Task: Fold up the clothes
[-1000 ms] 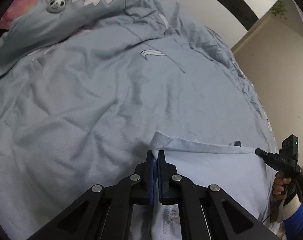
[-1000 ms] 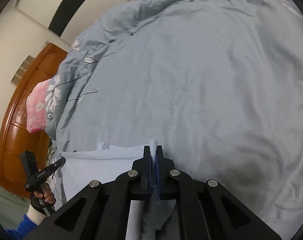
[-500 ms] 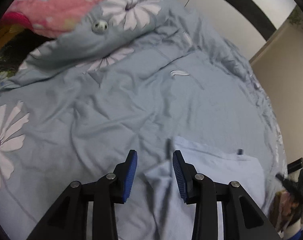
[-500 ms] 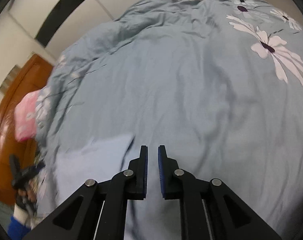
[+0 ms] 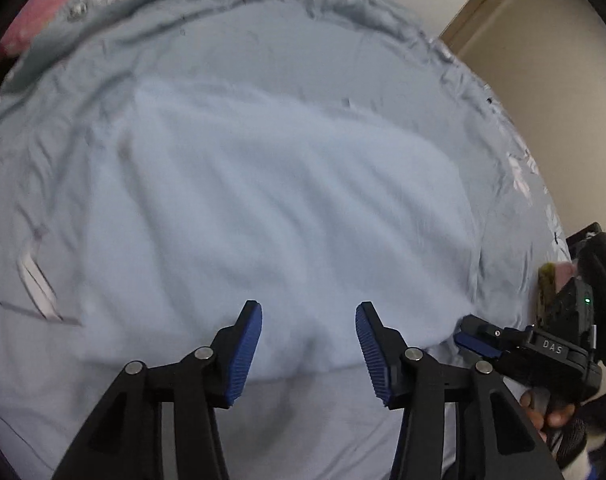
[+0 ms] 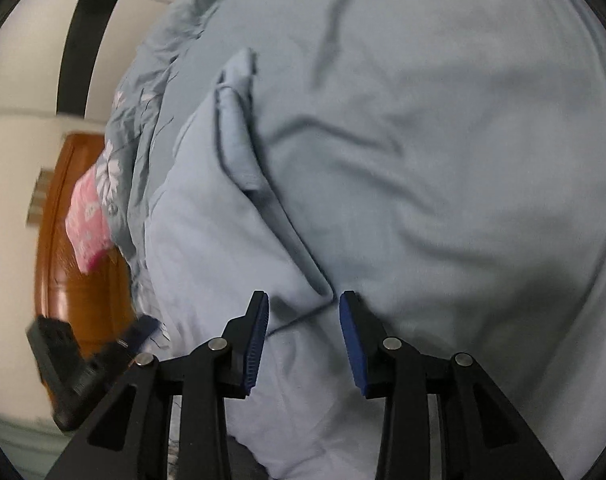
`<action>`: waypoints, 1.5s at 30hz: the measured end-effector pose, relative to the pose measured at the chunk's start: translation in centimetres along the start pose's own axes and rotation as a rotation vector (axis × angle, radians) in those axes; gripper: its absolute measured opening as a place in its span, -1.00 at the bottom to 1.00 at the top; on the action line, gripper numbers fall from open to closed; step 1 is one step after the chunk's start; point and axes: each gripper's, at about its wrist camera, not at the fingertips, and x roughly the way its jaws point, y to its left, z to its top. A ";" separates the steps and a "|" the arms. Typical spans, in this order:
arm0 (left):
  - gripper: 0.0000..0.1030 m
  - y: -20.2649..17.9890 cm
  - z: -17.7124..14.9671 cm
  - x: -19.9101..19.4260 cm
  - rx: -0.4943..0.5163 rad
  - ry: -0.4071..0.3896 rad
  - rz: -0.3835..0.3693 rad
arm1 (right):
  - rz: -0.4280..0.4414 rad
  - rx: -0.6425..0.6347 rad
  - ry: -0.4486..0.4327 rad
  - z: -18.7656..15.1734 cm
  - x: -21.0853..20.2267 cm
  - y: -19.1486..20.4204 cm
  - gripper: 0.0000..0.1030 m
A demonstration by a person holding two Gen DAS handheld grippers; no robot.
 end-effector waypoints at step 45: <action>0.04 23.5 -4.5 -9.9 -0.565 -0.229 -0.214 | -0.058 -0.694 0.202 -10.4 15.8 26.2 -0.91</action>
